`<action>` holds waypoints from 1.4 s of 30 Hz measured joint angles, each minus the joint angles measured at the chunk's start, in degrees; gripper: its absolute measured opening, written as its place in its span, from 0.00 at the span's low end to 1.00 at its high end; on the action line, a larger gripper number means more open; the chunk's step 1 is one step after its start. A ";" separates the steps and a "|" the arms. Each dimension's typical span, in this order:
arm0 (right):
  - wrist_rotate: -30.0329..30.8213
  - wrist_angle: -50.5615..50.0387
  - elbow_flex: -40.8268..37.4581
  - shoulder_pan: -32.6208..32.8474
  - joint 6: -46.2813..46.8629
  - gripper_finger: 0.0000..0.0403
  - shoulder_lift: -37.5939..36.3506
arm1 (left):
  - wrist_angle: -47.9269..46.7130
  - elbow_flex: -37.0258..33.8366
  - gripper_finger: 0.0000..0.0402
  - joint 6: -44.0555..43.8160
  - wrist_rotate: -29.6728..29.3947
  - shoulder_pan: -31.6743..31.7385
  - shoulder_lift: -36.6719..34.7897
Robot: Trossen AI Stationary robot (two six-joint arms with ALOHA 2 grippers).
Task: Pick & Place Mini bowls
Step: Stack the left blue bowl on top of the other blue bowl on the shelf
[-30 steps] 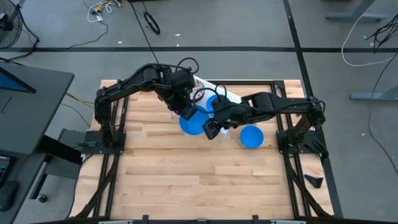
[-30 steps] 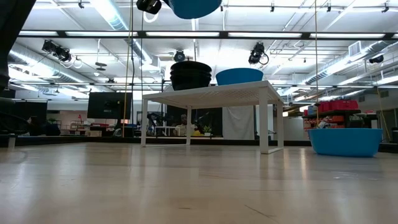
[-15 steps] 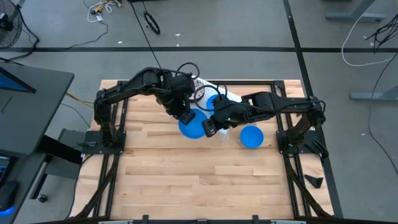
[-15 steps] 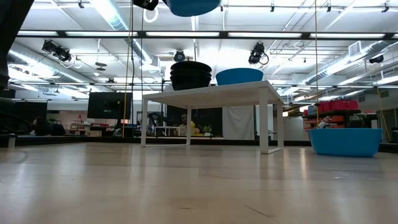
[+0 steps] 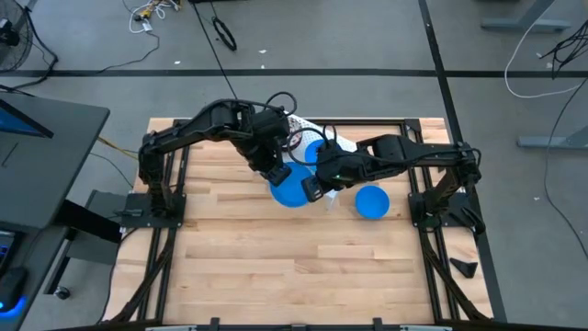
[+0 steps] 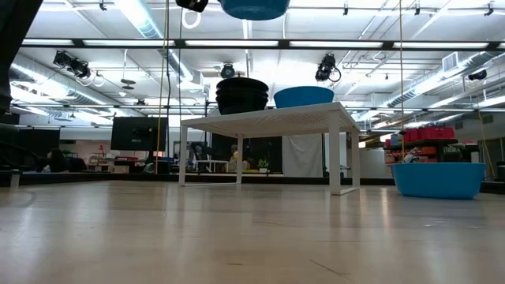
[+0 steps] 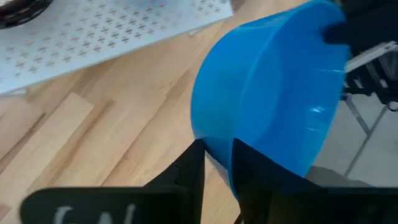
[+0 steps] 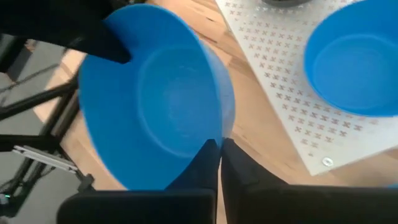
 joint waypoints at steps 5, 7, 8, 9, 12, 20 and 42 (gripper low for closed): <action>-0.61 -0.74 0.01 -0.25 -0.55 0.00 0.07 | 1.92 0.07 0.29 0.68 0.53 0.00 -0.09; -1.22 -0.70 0.00 -0.14 -1.16 0.00 0.11 | 1.94 0.11 0.33 1.55 1.11 0.00 -0.09; -1.70 -0.78 0.02 -0.14 -1.70 0.00 0.11 | 2.30 0.11 0.35 2.27 2.08 0.02 -0.09; -2.31 -1.00 0.00 -0.14 -2.08 0.00 0.11 | 3.03 0.11 0.37 2.67 3.32 0.00 -0.09; -2.52 -2.21 0.02 -0.16 -2.63 0.00 0.11 | 6.10 0.11 0.42 2.80 7.62 0.10 -0.09; -2.57 -8.45 0.02 -0.32 -5.48 0.00 0.11 | 8.58 0.09 0.47 3.37 13.72 1.31 -0.09; -15.90 -18.10 0.02 -12.83 -33.20 0.00 -2.68 | -2.55 0.00 0.46 25.49 13.57 1.40 -1.25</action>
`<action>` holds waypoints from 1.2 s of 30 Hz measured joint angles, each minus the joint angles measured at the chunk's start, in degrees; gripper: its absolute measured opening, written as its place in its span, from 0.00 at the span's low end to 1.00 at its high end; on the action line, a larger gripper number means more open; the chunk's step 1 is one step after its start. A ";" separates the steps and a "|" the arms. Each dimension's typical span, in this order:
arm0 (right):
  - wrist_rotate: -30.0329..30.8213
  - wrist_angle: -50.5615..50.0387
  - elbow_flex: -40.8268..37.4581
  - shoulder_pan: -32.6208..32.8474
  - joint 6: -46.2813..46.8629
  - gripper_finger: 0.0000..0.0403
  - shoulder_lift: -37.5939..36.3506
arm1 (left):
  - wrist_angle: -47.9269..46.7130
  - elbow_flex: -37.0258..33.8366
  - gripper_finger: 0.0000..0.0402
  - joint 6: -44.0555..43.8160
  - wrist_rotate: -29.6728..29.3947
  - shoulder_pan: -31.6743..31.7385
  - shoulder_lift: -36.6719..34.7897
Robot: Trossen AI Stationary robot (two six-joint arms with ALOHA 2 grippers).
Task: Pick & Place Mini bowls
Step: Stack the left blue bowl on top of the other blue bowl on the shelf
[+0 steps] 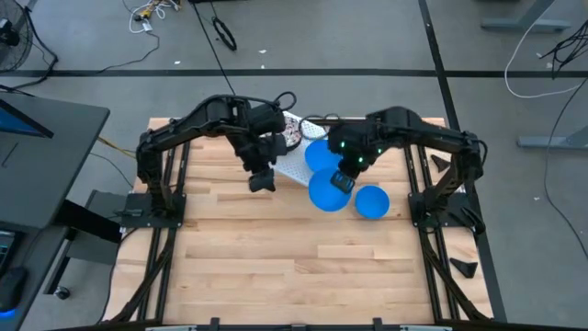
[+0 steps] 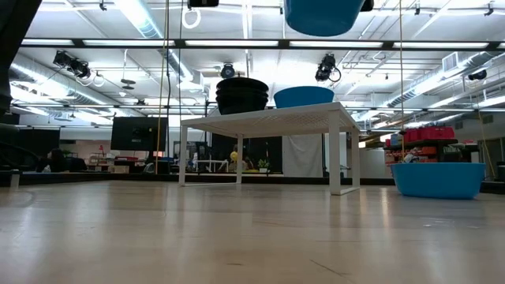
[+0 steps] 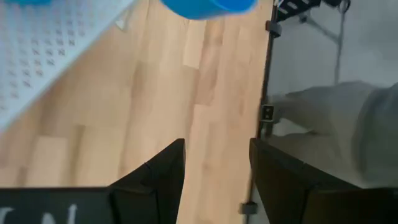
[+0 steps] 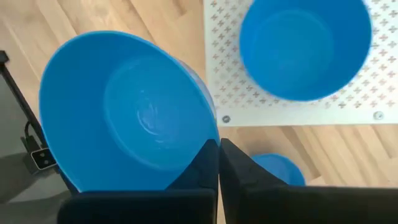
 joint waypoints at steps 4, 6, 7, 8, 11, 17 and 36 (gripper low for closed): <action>-2.90 -0.02 0.00 -3.99 -3.85 0.00 -0.30 | -0.02 0.07 0.46 4.29 -4.31 -0.15 -0.46; -3.40 0.00 0.00 -6.06 -5.21 0.00 -0.34 | -0.02 0.05 0.46 6.78 -5.64 -0.05 -0.83; -3.97 0.00 0.00 -7.08 -5.86 0.00 -0.34 | -0.02 0.04 0.46 7.65 -6.21 -0.02 -1.10; -4.72 -0.02 0.00 -8.16 -6.04 0.00 -0.34 | -0.03 0.06 0.46 8.55 -6.56 -0.02 -1.32; -4.80 0.00 0.00 -11.57 -6.15 0.00 -0.34 | 0.09 -0.36 0.46 11.10 -7.03 -0.10 -1.88; -5.17 -0.01 0.00 -18.09 -5.52 0.00 0.74 | 0.58 -13.12 0.46 13.56 -10.05 -0.06 -8.63; -5.22 1.01 -0.16 -24.62 -8.07 0.00 9.95 | 17.56 -56.37 0.45 15.32 -11.17 0.31 -30.90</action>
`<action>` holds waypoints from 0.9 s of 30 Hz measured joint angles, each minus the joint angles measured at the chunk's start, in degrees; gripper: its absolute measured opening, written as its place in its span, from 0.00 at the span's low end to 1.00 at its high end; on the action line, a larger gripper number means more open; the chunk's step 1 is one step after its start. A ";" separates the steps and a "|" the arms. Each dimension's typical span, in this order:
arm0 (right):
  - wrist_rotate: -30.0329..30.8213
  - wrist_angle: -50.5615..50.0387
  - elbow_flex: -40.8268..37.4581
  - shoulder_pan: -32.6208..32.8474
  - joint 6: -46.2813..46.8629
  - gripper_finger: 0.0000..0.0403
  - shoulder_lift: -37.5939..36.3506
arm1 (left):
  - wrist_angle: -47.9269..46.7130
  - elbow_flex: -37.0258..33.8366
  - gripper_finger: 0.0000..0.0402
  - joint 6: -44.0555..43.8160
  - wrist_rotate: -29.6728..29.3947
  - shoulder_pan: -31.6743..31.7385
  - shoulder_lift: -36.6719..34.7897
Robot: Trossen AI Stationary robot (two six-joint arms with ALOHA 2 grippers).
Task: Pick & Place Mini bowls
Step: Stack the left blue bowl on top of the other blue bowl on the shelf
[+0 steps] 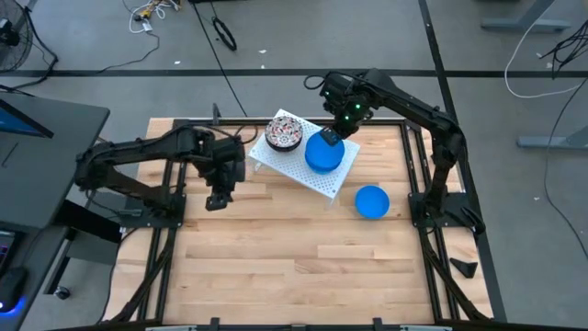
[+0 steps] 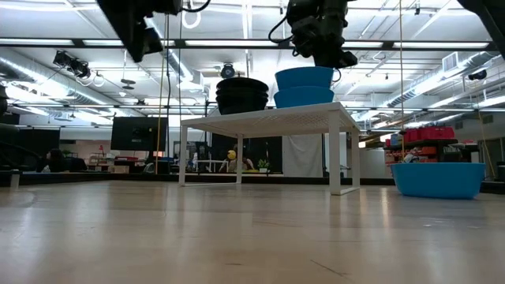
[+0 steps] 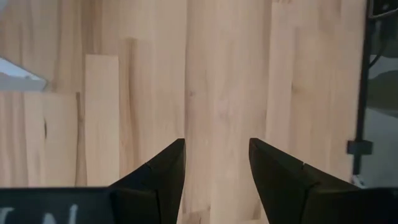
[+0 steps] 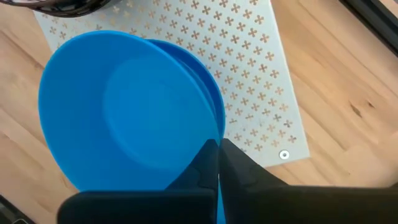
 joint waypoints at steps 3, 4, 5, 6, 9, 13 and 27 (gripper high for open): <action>0.02 0.04 -0.17 0.03 0.27 0.00 0.11 | 2.82 -4.30 0.45 0.07 -0.82 0.00 -3.11; 0.02 0.11 -0.17 0.03 0.27 0.00 0.11 | 3.78 -5.66 0.45 0.06 -1.00 0.00 -4.08; -0.02 0.15 -0.17 0.03 0.36 0.00 0.11 | 4.58 -6.96 0.45 0.06 -1.06 0.00 -5.07; -0.04 0.17 -0.17 0.03 0.62 0.00 0.11 | 5.37 -8.16 0.45 0.06 -1.10 0.00 -6.00; -0.11 0.21 -0.17 0.16 1.12 0.00 0.11 | 7.45 -11.96 0.45 0.04 -1.50 0.00 -8.55; -0.12 0.69 -0.29 0.55 2.13 0.00 0.11 | 11.84 -18.19 0.45 0.10 -1.49 0.00 -12.41; -2.03 6.26 -8.08 1.88 0.80 0.06 0.11 | 32.34 -34.90 0.45 -1.50 1.12 0.00 -24.31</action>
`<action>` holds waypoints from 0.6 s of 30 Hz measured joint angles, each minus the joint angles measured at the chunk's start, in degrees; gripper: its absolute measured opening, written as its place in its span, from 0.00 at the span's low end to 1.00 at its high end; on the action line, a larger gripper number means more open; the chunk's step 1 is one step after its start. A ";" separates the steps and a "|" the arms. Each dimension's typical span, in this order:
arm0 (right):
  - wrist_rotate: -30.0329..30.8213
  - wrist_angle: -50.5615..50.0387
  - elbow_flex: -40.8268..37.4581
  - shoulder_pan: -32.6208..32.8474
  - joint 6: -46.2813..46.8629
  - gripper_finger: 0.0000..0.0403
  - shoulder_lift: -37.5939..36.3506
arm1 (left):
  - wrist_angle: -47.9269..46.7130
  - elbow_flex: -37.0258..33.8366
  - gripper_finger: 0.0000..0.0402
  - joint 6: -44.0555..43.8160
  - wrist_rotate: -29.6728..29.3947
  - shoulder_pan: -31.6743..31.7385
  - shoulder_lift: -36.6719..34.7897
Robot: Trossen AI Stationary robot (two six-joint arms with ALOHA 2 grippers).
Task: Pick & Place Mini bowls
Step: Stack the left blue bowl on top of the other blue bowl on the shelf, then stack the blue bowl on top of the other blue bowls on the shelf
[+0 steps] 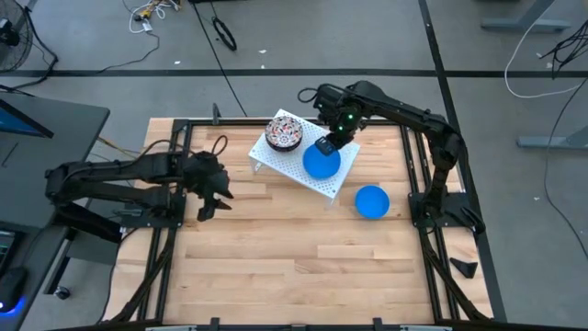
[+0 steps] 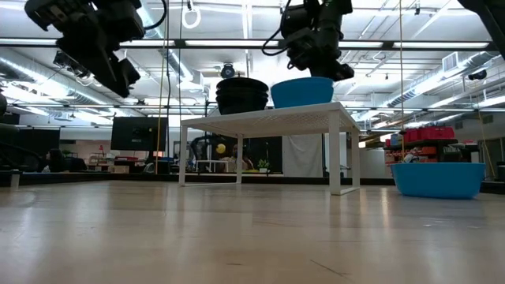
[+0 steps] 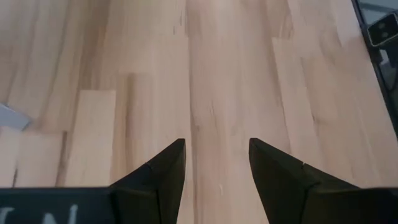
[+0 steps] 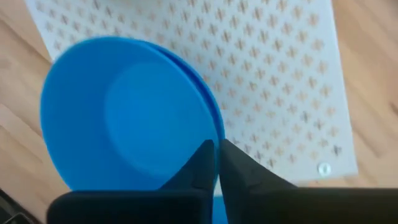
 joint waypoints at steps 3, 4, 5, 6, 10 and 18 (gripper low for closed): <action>0.12 2.36 -0.02 0.05 -0.32 0.12 -0.49 | 2.90 -0.72 0.45 -0.10 -0.25 0.00 -0.60; 0.13 2.93 -0.02 0.05 -0.14 0.14 -0.93 | 3.87 -0.66 0.45 -0.10 -0.25 0.00 -0.70; 0.14 3.27 -0.02 0.02 -0.16 0.16 -1.33 | 4.54 -0.60 0.45 -0.12 -0.15 0.00 -0.69; 0.15 3.40 -0.02 0.05 -0.16 0.18 -1.59 | 4.75 -0.65 0.45 -0.13 -0.05 0.00 -0.59; 0.15 3.50 -0.02 0.05 -0.16 0.27 -2.15 | 6.99 -0.68 0.45 -0.20 0.12 0.00 -0.60; 0.44 6.09 -0.02 -0.65 0.52 0.43 -5.66 | 14.24 -0.68 0.45 -0.14 1.28 0.00 -0.60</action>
